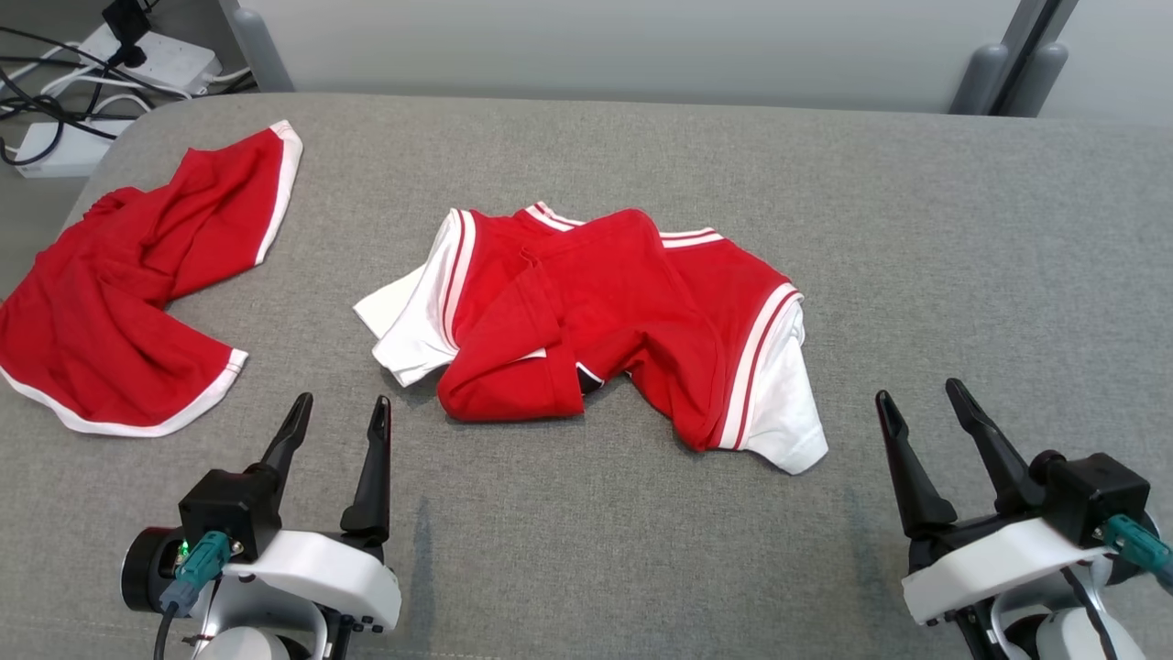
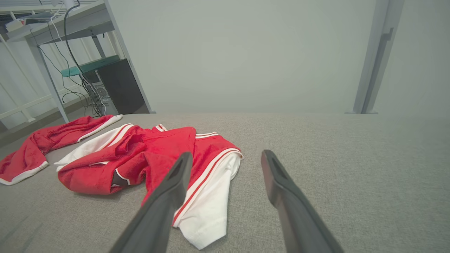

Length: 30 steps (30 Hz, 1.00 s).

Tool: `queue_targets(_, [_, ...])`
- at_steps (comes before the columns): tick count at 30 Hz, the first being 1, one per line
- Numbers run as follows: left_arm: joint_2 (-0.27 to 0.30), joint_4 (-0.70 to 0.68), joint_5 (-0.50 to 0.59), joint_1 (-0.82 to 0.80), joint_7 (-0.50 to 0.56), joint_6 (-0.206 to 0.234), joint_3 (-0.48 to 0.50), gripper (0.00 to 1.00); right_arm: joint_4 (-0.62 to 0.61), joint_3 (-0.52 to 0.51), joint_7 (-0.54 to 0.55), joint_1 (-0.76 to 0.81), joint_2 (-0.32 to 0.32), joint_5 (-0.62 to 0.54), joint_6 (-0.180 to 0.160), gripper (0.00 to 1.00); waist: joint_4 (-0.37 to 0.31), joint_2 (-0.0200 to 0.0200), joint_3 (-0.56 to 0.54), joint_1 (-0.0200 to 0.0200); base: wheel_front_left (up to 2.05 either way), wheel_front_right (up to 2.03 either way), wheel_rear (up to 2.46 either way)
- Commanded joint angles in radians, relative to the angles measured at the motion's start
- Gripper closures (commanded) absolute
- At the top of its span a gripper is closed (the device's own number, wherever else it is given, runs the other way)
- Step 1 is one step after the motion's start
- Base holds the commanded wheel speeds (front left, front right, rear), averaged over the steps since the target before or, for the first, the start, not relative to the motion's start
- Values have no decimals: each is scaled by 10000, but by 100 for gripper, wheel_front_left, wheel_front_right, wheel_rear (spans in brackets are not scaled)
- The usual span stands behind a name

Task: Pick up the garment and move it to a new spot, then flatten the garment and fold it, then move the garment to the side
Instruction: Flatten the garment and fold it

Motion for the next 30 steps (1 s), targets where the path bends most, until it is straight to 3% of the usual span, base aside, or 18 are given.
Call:
queue_targets(1, [263,-283,-79,-409,-28,71,384,0,-347,159,102,-362,-176,-26,44,0,51,0,93,0,0,0,0])
queue_targets(6, [210,-349,-106,-612,-106,52,398,0,-144,306,781,-1552,-1004,466,44,0,309,0,439,0,0,0,0])
queue_targets(10, [84,-333,-76,-891,-187,-77,244,0,209,1115,1624,-3014,-2194,755,44,0,779,0,788,0,0,0,0])
queue_targets(17, [-275,-88,-20,-1530,-422,-400,-103,0,1090,2392,2982,-5202,-3319,1729,44,0,1774,0,1357,0,0,0,0])
queue_targets(24, [-830,524,-52,-2196,-778,-831,-501,0,2462,4080,4576,-6990,-4090,3345,44,0,2768,0,1807,0,0,0,0])
queue_targets(30, [-1245,1018,-105,-2533,-1065,-1080,-670,0,3597,4988,5199,-8083,-4310,4123,44,0,3310,0,2182,0,0,0,0])
